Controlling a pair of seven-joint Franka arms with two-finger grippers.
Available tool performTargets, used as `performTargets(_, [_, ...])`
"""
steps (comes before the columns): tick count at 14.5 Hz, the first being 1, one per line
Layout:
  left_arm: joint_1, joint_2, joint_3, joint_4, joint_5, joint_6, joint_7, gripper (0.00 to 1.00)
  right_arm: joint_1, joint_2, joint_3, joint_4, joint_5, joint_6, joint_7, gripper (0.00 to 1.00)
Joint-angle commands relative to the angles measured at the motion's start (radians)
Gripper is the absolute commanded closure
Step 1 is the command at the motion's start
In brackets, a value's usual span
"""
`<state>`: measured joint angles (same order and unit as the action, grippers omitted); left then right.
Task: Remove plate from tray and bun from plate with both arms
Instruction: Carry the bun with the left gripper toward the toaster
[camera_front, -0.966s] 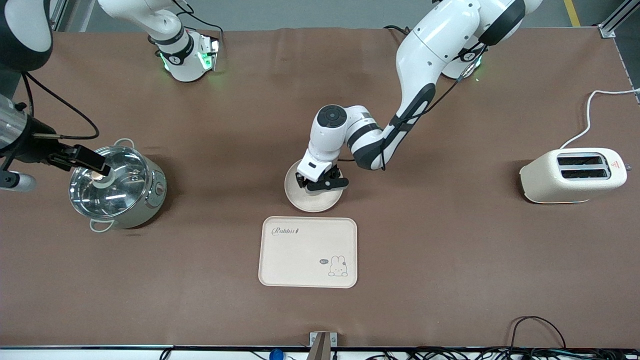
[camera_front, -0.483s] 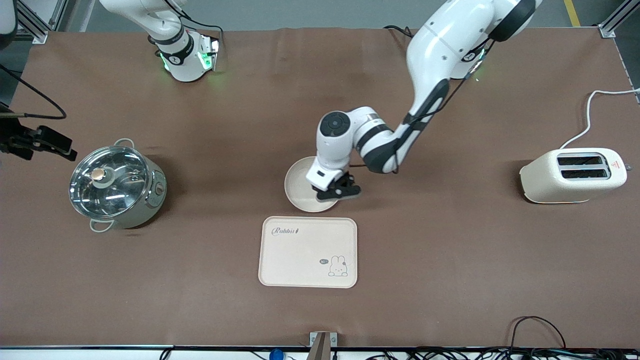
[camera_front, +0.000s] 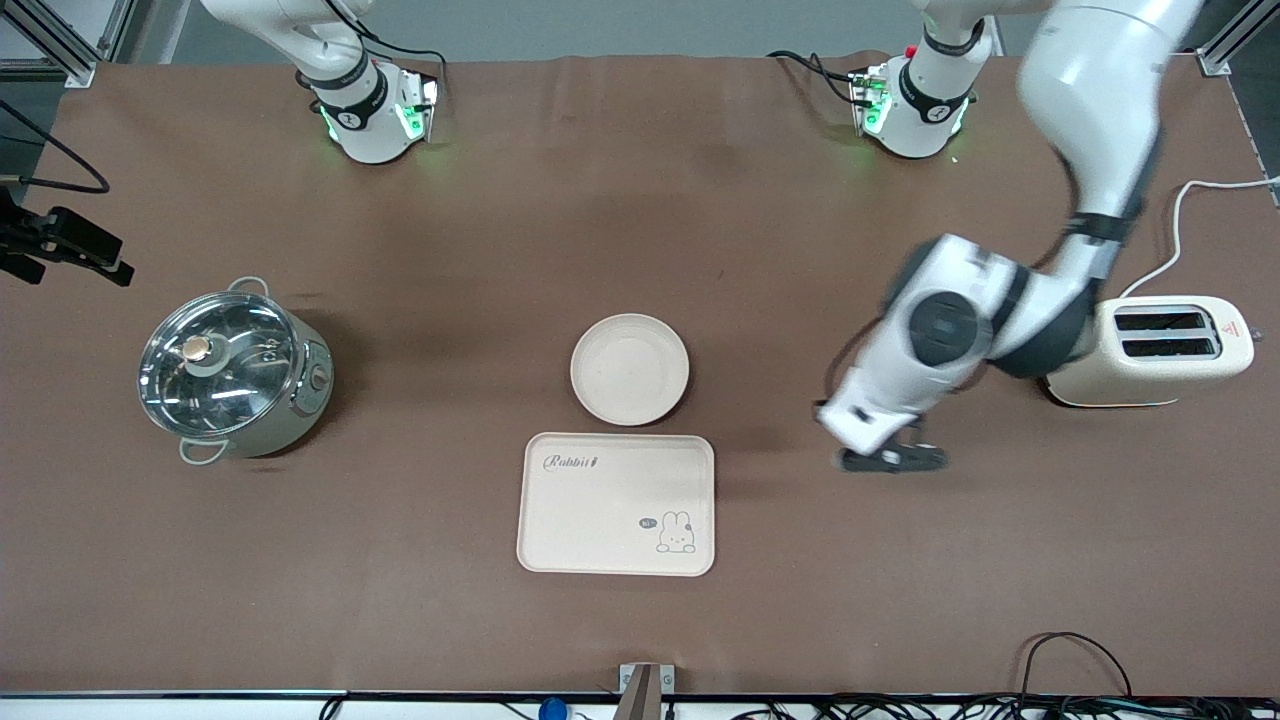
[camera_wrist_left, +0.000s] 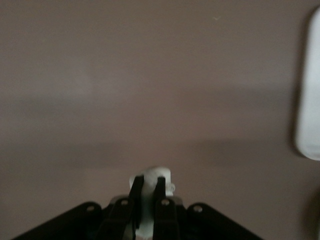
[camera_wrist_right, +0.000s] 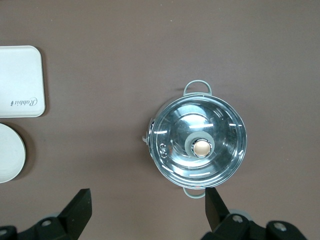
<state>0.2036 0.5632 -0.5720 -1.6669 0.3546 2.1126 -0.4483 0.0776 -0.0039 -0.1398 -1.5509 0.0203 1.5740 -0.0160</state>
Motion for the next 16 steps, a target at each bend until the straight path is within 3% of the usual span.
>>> performTargets(1, [0.143,-0.005,-0.055,-0.121,-0.003,0.111,0.089,0.96,-0.015,-0.027,0.019,-0.034,-0.005,0.001,-0.007,0.00])
performTargets(3, [0.157,0.024,-0.049,-0.152,0.004,0.188,0.089,0.88,-0.016,-0.027,0.019,-0.034,0.009,-0.014,-0.007,0.00])
performTargets(4, [0.165,0.050,-0.049,-0.152,0.030,0.211,0.089,0.78,-0.016,-0.030,0.019,-0.034,0.009,-0.025,-0.009,0.00])
performTargets(6, [0.178,0.084,-0.049,-0.151,0.089,0.240,0.079,0.47,-0.016,-0.033,0.019,-0.034,0.009,-0.045,-0.010,0.00])
performTargets(8, [0.178,0.093,-0.048,-0.149,0.090,0.245,0.080,0.00,-0.018,-0.034,0.019,-0.034,0.009,-0.055,-0.010,0.00])
performTargets(13, [0.175,0.046,-0.057,-0.131,0.090,0.219,0.082,0.00,-0.019,-0.033,0.019,-0.031,0.009,-0.052,-0.010,0.00])
performTargets(16, [0.178,-0.052,-0.109,-0.026,0.073,0.028,0.085,0.00,-0.013,-0.031,0.019,-0.026,0.009,-0.045,-0.010,0.00])
